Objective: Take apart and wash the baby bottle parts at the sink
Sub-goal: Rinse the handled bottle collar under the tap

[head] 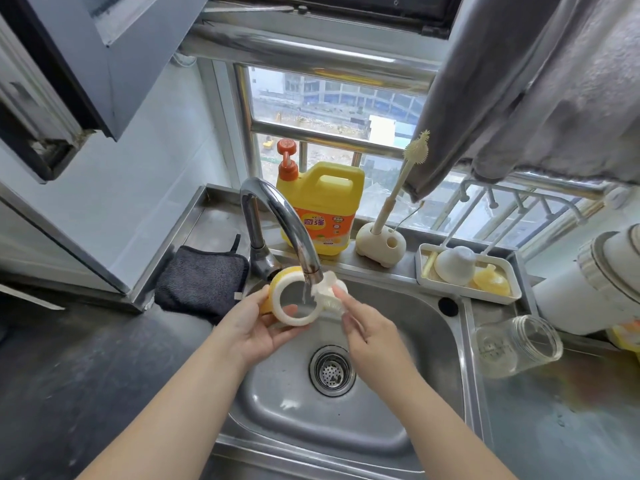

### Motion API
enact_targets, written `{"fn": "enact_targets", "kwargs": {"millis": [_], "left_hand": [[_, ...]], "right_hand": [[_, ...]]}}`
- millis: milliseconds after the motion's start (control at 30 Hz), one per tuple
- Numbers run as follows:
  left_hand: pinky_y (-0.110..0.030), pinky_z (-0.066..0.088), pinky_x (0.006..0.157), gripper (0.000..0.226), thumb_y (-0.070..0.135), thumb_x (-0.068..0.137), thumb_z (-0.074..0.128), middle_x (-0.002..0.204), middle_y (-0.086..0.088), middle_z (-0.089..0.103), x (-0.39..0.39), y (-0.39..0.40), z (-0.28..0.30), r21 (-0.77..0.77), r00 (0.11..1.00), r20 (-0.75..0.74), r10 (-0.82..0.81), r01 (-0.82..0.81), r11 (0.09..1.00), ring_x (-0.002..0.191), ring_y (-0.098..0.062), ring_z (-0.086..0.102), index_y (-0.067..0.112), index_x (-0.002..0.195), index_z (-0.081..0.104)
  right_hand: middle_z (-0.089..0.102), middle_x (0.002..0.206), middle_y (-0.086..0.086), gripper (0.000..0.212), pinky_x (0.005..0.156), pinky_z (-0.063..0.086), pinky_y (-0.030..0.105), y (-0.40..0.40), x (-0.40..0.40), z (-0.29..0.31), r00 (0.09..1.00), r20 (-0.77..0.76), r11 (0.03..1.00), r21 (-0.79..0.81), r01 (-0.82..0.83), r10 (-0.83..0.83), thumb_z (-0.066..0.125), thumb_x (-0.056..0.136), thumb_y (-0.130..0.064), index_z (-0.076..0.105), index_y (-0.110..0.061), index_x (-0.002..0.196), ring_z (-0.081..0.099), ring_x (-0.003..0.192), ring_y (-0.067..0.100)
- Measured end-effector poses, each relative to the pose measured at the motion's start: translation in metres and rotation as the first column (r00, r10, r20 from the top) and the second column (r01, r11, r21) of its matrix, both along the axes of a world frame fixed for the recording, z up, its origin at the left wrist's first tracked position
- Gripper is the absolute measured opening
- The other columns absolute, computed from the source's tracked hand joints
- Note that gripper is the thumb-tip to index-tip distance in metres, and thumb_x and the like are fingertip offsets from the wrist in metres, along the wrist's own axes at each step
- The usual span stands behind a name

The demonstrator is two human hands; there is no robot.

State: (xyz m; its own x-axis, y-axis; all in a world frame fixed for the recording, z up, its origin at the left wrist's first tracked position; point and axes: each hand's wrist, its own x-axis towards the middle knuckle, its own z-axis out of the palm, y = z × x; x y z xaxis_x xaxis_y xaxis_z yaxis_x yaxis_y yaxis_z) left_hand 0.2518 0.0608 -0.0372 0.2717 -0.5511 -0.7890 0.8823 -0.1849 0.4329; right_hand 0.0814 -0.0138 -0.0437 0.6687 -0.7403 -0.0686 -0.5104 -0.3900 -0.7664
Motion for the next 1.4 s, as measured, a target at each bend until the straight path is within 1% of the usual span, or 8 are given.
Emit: {"fn": "enact_targets", "kwargs": {"millis": [167,400,600,733,867,967,1167,1400], "left_hand": [[-0.052,0.056,0.056,0.015,0.02,0.091,0.06,0.088,-0.018,0.06,-0.006,0.0,-0.004,0.017,0.998,0.036,-0.044,0.043,0.999,0.08,-0.032,0.063,0.006,0.098,0.061],[-0.039,0.059,0.06,0.021,0.025,0.09,0.063,0.072,-0.014,0.066,-0.011,-0.012,0.0,0.103,0.969,0.217,-0.119,0.099,0.99,0.067,-0.025,0.065,0.006,0.097,0.063],[-0.033,0.051,0.073,0.034,0.043,0.089,0.06,0.077,-0.007,0.069,-0.012,-0.013,-0.008,0.195,0.866,0.395,-0.306,0.247,0.949,0.07,-0.021,0.063,0.01,0.09,0.067],[-0.041,0.045,0.096,0.024,0.024,0.096,0.055,0.103,-0.016,0.071,-0.01,-0.008,-0.002,0.11,0.776,0.465,-0.427,0.428,0.897,0.097,-0.028,0.064,0.005,0.101,0.069],[-0.034,0.052,0.081,0.026,-0.009,0.088,0.054,0.106,-0.02,0.065,-0.015,0.0,-0.004,0.0,0.786,0.481,-0.388,0.443,0.897,0.093,-0.024,0.063,-0.001,0.112,0.061],[-0.027,0.056,0.071,0.025,-0.005,0.091,0.051,0.106,-0.021,0.067,-0.015,-0.002,-0.003,-0.012,0.796,0.491,-0.353,0.411,0.911,0.089,-0.022,0.066,0.0,0.114,0.062],[-0.038,0.051,0.086,0.022,0.001,0.092,0.05,0.099,-0.019,0.071,-0.016,-0.003,-0.001,-0.03,0.829,0.46,-0.319,0.374,0.927,0.085,-0.026,0.066,0.004,0.1,0.071],[-0.031,0.057,0.062,0.026,-0.009,0.088,0.046,0.087,-0.015,0.072,-0.01,-0.007,0.004,-0.098,0.887,0.39,-0.248,0.308,0.946,0.07,-0.022,0.067,0.001,0.098,0.068]], "right_hand": [[0.061,0.1,-0.003,0.05,0.082,0.048,0.041,-0.003,-0.004,-0.003,0.997,-0.071,0.999,0.015,0.037,-0.035,0.04,0.099,-0.025,0.033,-0.062,0.132,0.056,0.093,0.017],[0.047,0.102,-0.006,0.053,0.066,0.035,0.03,0.014,0.01,0.018,0.942,-0.323,0.956,-0.236,-0.173,0.09,0.035,0.1,-0.027,0.02,-0.056,0.142,0.056,0.095,0.021],[0.039,0.089,-0.007,0.05,0.068,0.039,0.032,-0.007,0.017,0.011,0.937,-0.348,0.985,-0.154,-0.075,0.017,0.033,0.1,-0.027,0.025,-0.054,0.141,0.056,0.092,0.026],[0.049,0.094,-0.002,0.049,0.07,0.043,0.034,0.002,0.014,0.003,0.953,-0.301,0.994,-0.088,-0.065,0.036,0.033,0.1,-0.026,0.027,-0.051,0.142,0.055,0.092,0.025],[0.057,0.104,0.002,0.048,0.079,0.047,0.038,-0.006,0.016,-0.001,0.969,-0.247,0.999,-0.047,0.003,-0.014,0.034,0.101,-0.024,0.031,-0.049,0.141,0.055,0.098,0.025],[0.053,0.099,-0.002,0.05,0.076,0.046,0.037,0.002,0.015,0.004,0.973,-0.229,0.997,-0.066,-0.041,0.024,0.034,0.1,-0.023,0.028,-0.05,0.142,0.055,0.095,0.025],[0.044,0.095,-0.007,0.052,0.067,0.038,0.032,0.011,0.01,0.008,0.947,-0.319,0.987,-0.141,-0.083,0.034,0.033,0.1,-0.024,0.023,-0.052,0.143,0.055,0.094,0.024],[0.047,0.106,-0.007,0.056,0.069,0.037,0.032,0.022,0.008,0.018,0.94,-0.332,0.976,-0.169,-0.138,0.076,0.034,0.1,-0.023,0.016,-0.053,0.144,0.056,0.094,0.024]]}}
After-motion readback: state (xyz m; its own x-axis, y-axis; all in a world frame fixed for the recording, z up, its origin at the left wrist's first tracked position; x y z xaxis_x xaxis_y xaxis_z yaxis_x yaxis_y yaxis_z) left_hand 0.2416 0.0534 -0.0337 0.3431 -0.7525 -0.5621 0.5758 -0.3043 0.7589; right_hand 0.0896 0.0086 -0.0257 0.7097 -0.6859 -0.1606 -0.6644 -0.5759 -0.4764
